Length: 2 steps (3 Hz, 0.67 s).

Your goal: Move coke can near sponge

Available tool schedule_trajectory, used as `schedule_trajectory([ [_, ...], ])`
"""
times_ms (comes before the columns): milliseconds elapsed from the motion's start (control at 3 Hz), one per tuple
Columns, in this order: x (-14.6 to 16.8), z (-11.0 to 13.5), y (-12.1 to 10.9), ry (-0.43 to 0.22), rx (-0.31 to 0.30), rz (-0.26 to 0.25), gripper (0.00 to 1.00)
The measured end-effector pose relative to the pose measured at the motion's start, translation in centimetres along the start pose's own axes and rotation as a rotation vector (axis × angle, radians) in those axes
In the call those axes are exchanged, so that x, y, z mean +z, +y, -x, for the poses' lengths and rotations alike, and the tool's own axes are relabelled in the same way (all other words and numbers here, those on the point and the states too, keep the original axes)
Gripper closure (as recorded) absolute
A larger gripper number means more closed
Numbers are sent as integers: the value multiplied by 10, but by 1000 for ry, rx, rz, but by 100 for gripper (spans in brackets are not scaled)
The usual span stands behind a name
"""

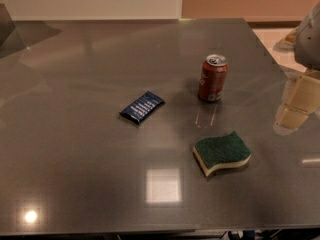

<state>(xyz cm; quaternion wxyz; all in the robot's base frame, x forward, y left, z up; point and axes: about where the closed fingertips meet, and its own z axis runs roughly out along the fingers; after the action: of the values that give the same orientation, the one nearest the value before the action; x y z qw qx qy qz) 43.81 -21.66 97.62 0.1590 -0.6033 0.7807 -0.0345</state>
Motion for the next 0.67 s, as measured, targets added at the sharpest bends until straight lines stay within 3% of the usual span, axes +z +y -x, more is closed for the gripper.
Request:
schedule_trajectory([
  [333,-1,0,-2,1,0,-6,0],
  [667,9,4,-25,-19,20,-8,0],
])
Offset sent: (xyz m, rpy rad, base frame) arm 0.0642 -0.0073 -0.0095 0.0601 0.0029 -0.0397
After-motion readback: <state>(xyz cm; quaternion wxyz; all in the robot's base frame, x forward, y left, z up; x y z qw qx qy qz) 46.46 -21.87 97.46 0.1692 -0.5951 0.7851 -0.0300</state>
